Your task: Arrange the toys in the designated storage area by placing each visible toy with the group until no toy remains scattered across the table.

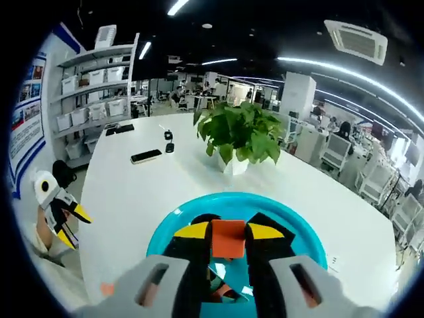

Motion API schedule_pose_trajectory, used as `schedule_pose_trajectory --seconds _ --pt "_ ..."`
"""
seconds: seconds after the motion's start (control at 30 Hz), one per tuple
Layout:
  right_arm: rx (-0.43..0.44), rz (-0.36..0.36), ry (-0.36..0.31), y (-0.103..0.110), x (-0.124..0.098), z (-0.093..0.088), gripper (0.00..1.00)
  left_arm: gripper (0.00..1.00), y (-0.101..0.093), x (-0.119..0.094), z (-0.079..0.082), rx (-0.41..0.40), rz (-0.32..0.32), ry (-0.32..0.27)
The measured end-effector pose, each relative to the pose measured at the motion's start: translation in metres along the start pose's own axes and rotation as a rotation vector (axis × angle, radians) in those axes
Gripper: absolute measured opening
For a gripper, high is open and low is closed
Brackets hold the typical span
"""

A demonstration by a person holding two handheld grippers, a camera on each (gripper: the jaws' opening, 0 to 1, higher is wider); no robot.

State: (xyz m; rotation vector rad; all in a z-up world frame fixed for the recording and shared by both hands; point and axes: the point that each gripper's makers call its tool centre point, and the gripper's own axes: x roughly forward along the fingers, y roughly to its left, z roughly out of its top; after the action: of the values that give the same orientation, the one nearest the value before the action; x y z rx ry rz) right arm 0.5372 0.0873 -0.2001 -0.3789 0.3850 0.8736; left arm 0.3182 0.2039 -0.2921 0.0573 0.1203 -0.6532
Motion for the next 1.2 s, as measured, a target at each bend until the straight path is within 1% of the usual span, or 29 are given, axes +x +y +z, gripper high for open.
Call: schedule_pose_trajectory --seconds 0.07,0.13,0.2,0.27,0.3,0.33,0.4,0.47,0.6,0.63,0.67,0.73,0.77,0.8,0.83,0.87,0.9,0.93,1.0,1.03,1.1,1.13,1.17,1.2 --pt "-0.027 -0.011 -0.012 -0.001 0.005 0.0 0.21 0.41 0.001 0.0 0.0 0.0 0.001 0.0" --pt "-0.032 -0.016 -0.013 -0.003 0.008 0.0 0.22 0.41 0.002 -0.001 -0.001 -0.003 0.003 0.002" --pt "-0.022 -0.015 -0.038 -0.003 0.008 0.004 0.28 0.41 0.003 -0.001 -0.002 -0.003 0.004 0.003" --pt "-0.005 -0.021 -0.066 -0.005 0.004 0.008 0.3 0.41 0.003 -0.002 -0.002 -0.003 0.005 0.0" --pt "-0.008 -0.02 -0.074 -0.006 0.001 0.009 0.27 0.41 0.004 -0.002 -0.001 -0.004 0.007 -0.001" --pt "-0.01 -0.021 -0.079 -0.006 -0.001 0.009 0.22 0.41 0.004 -0.002 -0.001 -0.004 0.007 -0.001" --pt "-0.015 -0.031 -0.079 -0.009 -0.009 0.009 0.03 0.41 0.004 -0.002 -0.001 -0.004 0.008 -0.001" --pt "-0.007 -0.013 -0.057 -0.009 -0.014 0.004 0.05 0.41 0.003 -0.002 -0.002 -0.002 0.007 0.001" --pt "-0.004 -0.003 -0.005 -0.009 -0.019 -0.009 0.01 0.41 0.002 -0.001 -0.002 -0.002 0.006 0.003" --pt "0.006 0.033 0.013 -0.004 -0.018 -0.013 0.01 0.41 0.001 0.0 -0.003 -0.002 0.004 0.005" --pt "0.022 0.067 0.006 0.001 -0.017 -0.013 0.02 0.41 0.001 0.001 -0.003 0.0 0.003 0.005" --pt "0.045 0.084 -0.009 0.005 -0.015 -0.011 0.04 0.41 -0.001 0.001 -0.003 0.002 0.001 0.008" --pt "0.04 0.078 -0.014 0.008 -0.012 -0.011 0.06 0.41 -0.001 0.002 -0.003 0.003 0.0 0.009" --pt "0.015 0.036 -0.023 0.003 -0.01 -0.01 0.12 0.41 -0.001 0.001 -0.003 0.004 -0.001 0.009" --pt "-0.006 0.011 -0.021 0.001 -0.009 -0.011 0.16 0.41 -0.001 0.001 -0.002 0.005 -0.002 0.008" --pt "-0.035 0.006 -0.009 0.003 -0.005 -0.013 0.17 0.41 -0.001 0.001 -0.002 0.004 -0.001 0.007" --pt "-0.034 0.016 0.001 0.006 -0.004 -0.015 0.17 0.41 -0.001 0.001 -0.001 0.004 0.0 0.005" --pt "-0.042 0.006 -0.012 0.005 -0.004 -0.014 0.17 0.41 0.0 0.0 -0.001 0.004 0.001 0.004" --pt "-0.05 -0.024 -0.002 -0.002 -0.007 -0.016 0.1 0.41 0.0 0.0 0.0 0.004 0.003 0.002" --pt "-0.031 -0.018 -0.001 -0.003 -0.009 -0.017 0.09 0.41 0.001 -0.001 0.0 0.004 0.003 0.002" --pt "0.006 -0.006 0.001 -0.004 -0.014 -0.02 0.09 0.41 0.001 -0.001 -0.001 0.005 0.004 0.003" --pt "0.0 -0.013 0.001 -0.005 -0.015 -0.021 0.06 0.41 0.001 -0.001 -0.001 0.005 0.004 0.002" --pt "-0.053 -0.046 0.013 -0.011 -0.017 -0.025 0.02 0.41 0.001 -0.001 -0.001 0.003 0.003 0.002" --pt "-0.074 -0.06 0.046 -0.014 -0.017 -0.033 0.02 0.41 0.001 -0.001 -0.001 0.002 0.003 0.002"
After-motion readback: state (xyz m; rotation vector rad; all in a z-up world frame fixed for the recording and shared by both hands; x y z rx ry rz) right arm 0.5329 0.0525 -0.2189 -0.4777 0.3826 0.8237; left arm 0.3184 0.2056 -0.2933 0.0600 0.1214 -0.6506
